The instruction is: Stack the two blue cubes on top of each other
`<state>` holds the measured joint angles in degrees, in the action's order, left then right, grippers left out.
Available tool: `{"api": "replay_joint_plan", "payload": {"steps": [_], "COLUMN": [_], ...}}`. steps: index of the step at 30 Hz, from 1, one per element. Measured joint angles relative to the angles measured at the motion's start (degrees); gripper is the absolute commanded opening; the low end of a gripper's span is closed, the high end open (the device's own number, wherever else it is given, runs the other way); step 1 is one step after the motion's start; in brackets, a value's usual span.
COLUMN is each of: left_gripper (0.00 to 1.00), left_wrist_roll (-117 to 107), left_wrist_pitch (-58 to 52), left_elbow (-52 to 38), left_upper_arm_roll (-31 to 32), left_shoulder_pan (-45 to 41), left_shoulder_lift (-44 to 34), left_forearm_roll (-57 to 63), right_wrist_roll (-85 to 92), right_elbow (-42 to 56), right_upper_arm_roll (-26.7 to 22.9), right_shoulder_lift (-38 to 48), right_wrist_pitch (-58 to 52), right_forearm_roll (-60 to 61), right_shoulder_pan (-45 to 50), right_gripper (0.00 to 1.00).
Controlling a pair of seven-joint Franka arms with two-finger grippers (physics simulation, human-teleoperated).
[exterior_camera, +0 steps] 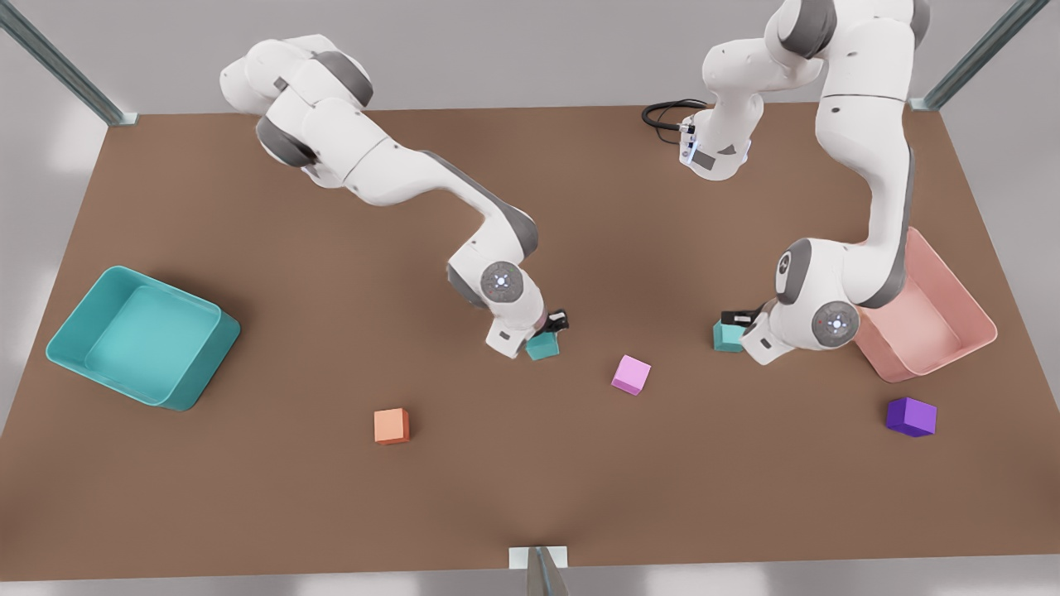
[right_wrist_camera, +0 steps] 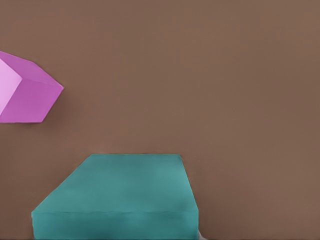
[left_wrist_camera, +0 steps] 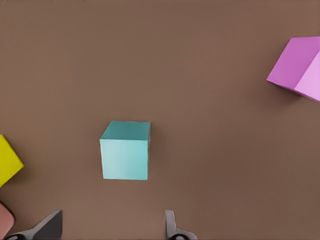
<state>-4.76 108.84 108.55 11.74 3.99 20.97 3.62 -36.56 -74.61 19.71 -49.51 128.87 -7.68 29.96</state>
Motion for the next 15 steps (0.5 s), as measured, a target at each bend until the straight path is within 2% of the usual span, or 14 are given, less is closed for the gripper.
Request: {"api": "replay_joint_plan", "payload": {"steps": [4, 6, 7, 10, 15], "left_gripper": [1.0, 1.0, 1.0, 1.0, 1.0], "left_wrist_roll": [-0.7, -0.9, -1.0, -1.3, -1.7], "left_wrist_pitch": [10.4, 13.5, 14.8, 17.4, 20.4], "left_elbow": [5.7, 7.4, 8.1, 8.9, 9.0], "left_upper_arm_roll": [-1.2, -2.1, -2.6, -3.0, -3.0], "left_shoulder_pan": [-0.5, -0.4, -0.2, -0.4, -0.8], "left_shoulder_lift": [0.3, 0.3, 0.3, 0.8, 3.2], "left_forearm_roll": [0.0, 0.0, 0.0, -0.1, -0.1], "right_wrist_roll": [-9.0, -12.8, -14.7, -19.8, -26.6], "right_elbow": [1.0, 2.3, 2.9, 3.7, 5.9], "right_upper_arm_roll": [-4.7, -5.3, -5.5, -7.6, -8.0], "right_shoulder_lift": [-3.6, -5.2, -5.9, -6.5, -4.3], "right_wrist_pitch": [5.0, 6.8, 7.5, 8.8, 9.7], "right_forearm_roll": [-2.8, -3.4, -3.8, -4.4, -4.5], "right_shoulder_pan": [5.2, 6.0, 6.2, 8.0, 8.0], "right_gripper": [0.61, 0.68, 1.0, 1.0, 1.0]}}
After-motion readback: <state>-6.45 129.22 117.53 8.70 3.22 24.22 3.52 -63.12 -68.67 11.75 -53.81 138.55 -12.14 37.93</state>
